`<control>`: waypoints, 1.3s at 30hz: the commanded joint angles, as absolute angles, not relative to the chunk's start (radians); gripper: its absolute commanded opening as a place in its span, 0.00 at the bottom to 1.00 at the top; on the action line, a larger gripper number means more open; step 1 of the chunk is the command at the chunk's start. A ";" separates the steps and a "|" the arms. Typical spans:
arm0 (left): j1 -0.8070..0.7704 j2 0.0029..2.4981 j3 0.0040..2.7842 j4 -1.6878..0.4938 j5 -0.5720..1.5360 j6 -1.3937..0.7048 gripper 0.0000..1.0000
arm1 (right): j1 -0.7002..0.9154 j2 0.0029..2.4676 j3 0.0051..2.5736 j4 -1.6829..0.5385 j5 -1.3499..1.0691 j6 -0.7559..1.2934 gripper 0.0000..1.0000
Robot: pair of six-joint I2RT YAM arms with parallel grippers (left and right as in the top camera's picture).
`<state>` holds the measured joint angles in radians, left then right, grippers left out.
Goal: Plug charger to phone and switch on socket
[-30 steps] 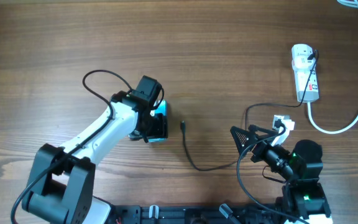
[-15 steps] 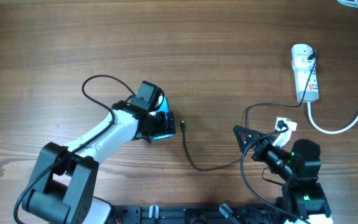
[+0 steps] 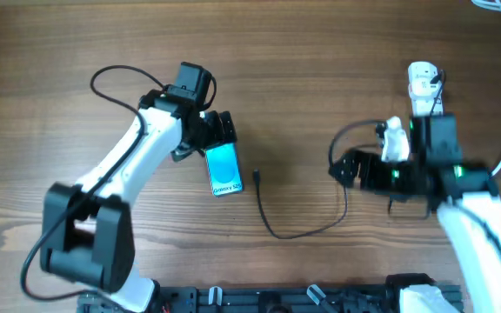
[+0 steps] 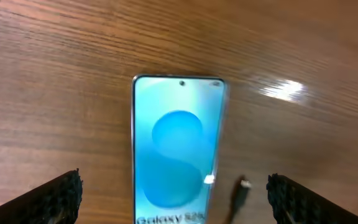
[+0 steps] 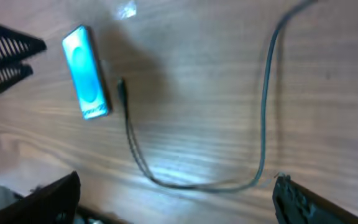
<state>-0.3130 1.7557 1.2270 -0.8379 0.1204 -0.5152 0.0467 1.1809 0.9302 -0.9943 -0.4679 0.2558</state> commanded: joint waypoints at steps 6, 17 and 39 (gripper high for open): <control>-0.312 1.822 1.232 -0.775 0.187 -0.532 1.00 | 0.045 1.365 0.973 -0.919 -0.544 0.170 1.00; -0.471 1.830 1.208 -0.815 -0.056 -0.760 1.00 | 0.047 1.365 0.956 -0.921 -0.540 0.131 1.00; -0.438 2.006 1.208 -0.797 0.101 -0.609 0.74 | 0.048 1.365 0.955 -0.937 -0.573 0.130 1.00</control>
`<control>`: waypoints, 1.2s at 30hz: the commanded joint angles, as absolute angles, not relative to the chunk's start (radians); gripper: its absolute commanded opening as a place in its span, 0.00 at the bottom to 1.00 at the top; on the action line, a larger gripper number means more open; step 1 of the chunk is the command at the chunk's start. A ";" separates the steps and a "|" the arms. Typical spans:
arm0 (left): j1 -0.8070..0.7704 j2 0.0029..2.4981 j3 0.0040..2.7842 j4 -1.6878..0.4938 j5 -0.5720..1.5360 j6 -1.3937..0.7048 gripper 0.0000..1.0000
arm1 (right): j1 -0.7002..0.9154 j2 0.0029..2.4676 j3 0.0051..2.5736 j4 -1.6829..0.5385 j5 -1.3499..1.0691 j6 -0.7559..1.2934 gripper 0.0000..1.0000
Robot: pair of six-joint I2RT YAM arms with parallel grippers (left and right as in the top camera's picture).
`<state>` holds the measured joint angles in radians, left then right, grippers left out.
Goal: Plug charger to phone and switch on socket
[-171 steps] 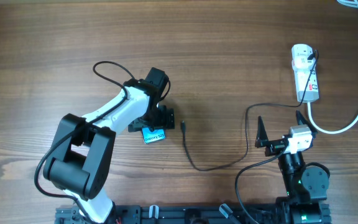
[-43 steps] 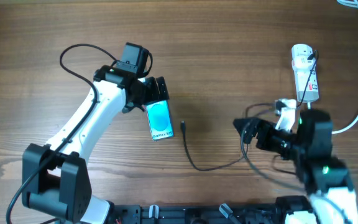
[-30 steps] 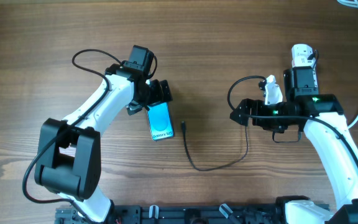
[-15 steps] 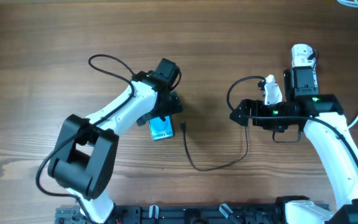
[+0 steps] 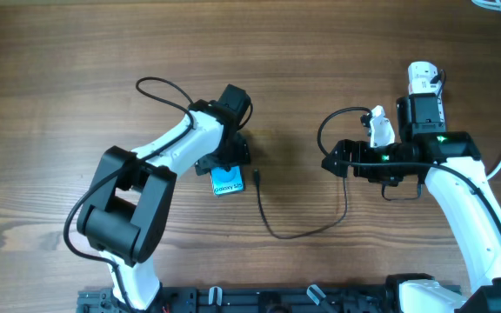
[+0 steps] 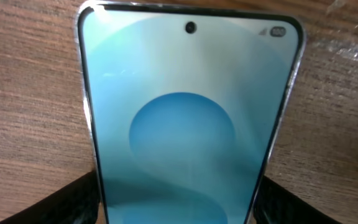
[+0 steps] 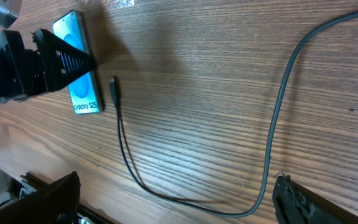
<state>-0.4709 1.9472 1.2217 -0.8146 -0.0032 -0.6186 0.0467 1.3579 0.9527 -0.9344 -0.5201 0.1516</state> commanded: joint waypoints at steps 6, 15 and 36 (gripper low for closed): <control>-0.348 1.981 1.217 -0.802 0.321 -0.553 0.68 | 0.140 1.367 0.953 -0.925 -0.691 0.056 1.00; -0.281 1.869 1.233 -0.886 0.709 -0.395 0.70 | 0.403 1.578 0.953 -0.648 -0.724 0.242 1.00; -0.314 1.844 1.233 -0.853 0.811 -0.321 0.99 | 0.451 1.721 0.953 -0.390 -0.929 0.558 0.05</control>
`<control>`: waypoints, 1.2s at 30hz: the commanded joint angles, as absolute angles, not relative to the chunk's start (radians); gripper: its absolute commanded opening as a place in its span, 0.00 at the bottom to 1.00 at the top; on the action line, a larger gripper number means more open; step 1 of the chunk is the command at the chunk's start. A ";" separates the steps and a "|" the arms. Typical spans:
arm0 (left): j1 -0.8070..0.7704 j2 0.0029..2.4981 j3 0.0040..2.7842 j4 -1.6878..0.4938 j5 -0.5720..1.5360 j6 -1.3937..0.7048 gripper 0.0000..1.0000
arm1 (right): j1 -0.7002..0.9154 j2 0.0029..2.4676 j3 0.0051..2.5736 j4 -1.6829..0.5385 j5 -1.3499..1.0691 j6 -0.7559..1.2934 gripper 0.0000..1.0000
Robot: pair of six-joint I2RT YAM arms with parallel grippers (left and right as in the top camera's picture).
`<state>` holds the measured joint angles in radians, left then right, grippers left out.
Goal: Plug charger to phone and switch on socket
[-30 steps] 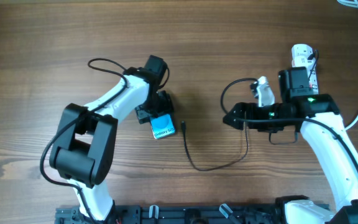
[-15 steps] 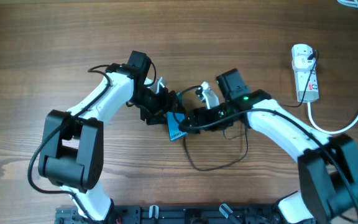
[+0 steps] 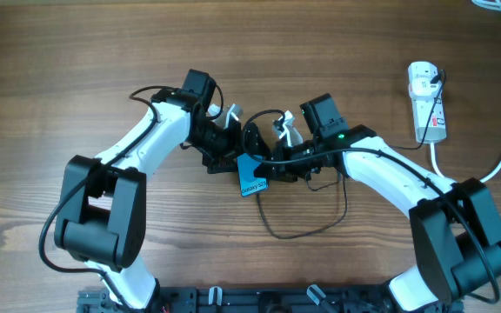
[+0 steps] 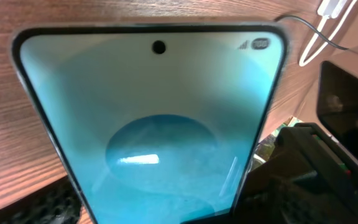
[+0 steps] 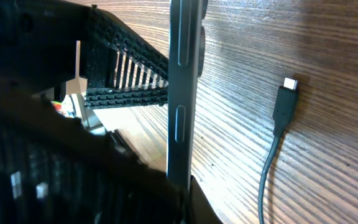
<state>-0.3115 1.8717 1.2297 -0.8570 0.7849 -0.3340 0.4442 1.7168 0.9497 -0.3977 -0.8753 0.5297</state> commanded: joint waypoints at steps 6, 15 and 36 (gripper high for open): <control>-0.249 1.791 1.233 -0.831 1.055 -0.260 0.95 | 0.401 1.720 0.953 -0.238 -1.266 0.540 0.04; -0.127 1.563 1.233 -0.605 1.332 -0.270 0.75 | 0.360 1.720 0.953 0.290 -1.334 0.960 0.04; -0.185 1.547 1.189 -1.191 1.096 -0.360 0.04 | 0.159 1.724 0.953 0.219 -1.249 0.772 0.66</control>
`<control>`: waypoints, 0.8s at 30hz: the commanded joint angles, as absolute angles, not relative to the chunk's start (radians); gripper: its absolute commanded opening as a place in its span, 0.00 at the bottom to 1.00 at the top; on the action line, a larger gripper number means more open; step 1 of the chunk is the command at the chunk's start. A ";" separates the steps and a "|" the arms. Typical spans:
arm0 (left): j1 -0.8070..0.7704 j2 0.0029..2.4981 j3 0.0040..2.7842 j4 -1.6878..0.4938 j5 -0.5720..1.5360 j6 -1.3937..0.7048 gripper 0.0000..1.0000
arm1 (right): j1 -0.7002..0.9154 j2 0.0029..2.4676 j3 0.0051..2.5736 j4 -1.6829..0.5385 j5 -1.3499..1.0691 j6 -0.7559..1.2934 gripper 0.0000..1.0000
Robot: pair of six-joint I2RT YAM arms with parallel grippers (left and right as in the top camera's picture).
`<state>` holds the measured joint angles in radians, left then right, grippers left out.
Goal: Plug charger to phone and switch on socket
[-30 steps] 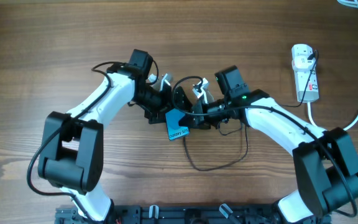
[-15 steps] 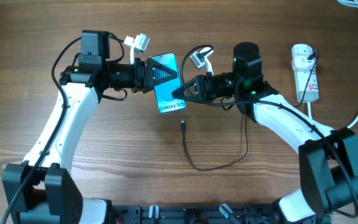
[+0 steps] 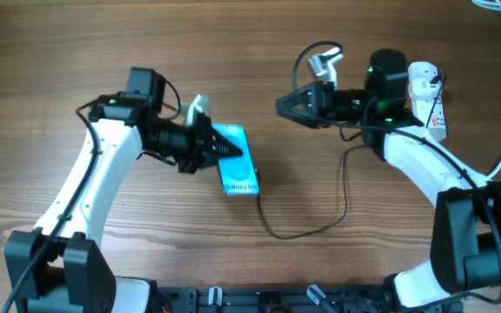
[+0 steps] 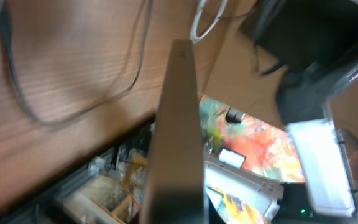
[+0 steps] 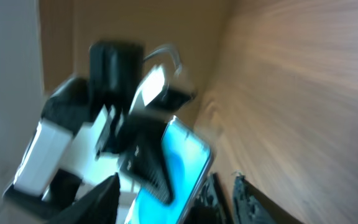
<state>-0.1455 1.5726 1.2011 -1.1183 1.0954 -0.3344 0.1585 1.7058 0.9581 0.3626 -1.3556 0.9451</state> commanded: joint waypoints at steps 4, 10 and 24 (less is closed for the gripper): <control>-0.238 1.546 1.189 -1.257 1.273 -0.506 0.04 | 0.171 1.724 0.953 -0.288 -0.805 0.521 0.82; -0.253 1.546 1.189 -1.203 1.309 -0.688 0.04 | 0.184 1.724 0.953 -0.490 -0.557 0.501 1.00; -0.253 1.547 1.189 -0.953 1.309 -1.037 0.04 | 0.184 1.724 0.953 -0.291 -0.556 0.501 0.99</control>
<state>-0.2497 1.5723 1.1828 -0.9562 1.2629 -1.0134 0.1791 1.7161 0.9524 -0.2974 -0.5739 0.5175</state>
